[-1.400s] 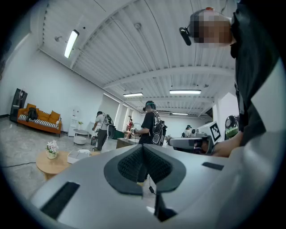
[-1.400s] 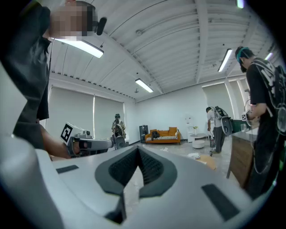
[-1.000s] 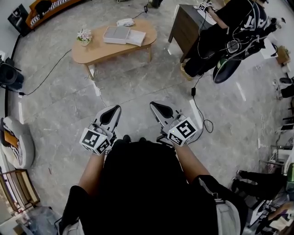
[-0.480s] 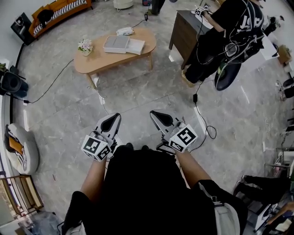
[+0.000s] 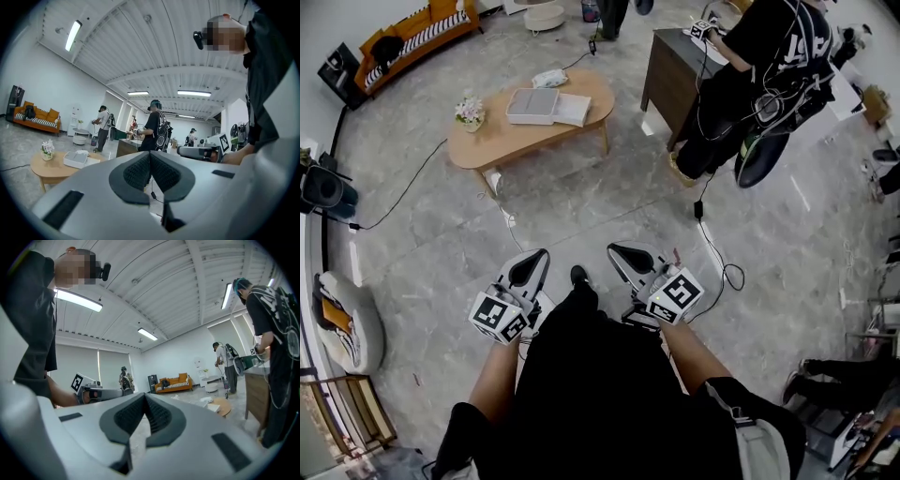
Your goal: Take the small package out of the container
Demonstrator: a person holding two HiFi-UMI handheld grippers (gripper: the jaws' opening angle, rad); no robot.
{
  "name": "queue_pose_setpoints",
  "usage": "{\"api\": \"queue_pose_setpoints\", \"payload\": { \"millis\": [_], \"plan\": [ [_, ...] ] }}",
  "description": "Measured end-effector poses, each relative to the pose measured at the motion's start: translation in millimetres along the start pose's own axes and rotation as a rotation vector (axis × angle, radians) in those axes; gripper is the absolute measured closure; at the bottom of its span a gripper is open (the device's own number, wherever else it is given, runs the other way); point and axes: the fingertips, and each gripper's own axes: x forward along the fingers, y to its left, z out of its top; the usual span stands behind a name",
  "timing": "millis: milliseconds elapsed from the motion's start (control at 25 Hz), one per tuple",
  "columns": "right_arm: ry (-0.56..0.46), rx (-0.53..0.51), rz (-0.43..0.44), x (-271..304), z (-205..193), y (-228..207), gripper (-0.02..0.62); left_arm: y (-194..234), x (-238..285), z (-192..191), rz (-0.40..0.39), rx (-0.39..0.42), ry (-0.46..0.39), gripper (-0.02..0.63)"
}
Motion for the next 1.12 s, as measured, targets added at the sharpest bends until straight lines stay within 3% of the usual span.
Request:
{"api": "queue_pose_setpoints", "payload": {
  "millis": [240, 640, 840, 1120],
  "plan": [
    [0.036, 0.005, -0.025, 21.3, 2.0, -34.1, 0.584, 35.4, 32.8, 2.3, -0.007, -0.037, -0.024, 0.589],
    [0.089, -0.051, 0.017, 120.5, 36.0, -103.6, 0.584, 144.2, 92.5, 38.5, 0.025, -0.091, -0.085, 0.589],
    [0.105, -0.060, 0.019, 163.1, 51.0, -135.4, 0.584, 184.2, 115.9, 61.1, 0.014, -0.107, -0.120, 0.589],
    [0.104, -0.073, -0.010, 200.3, 57.3, -174.9, 0.584, 226.1, 154.9, 58.0, -0.027, -0.133, -0.115, 0.589]
  ]
}}
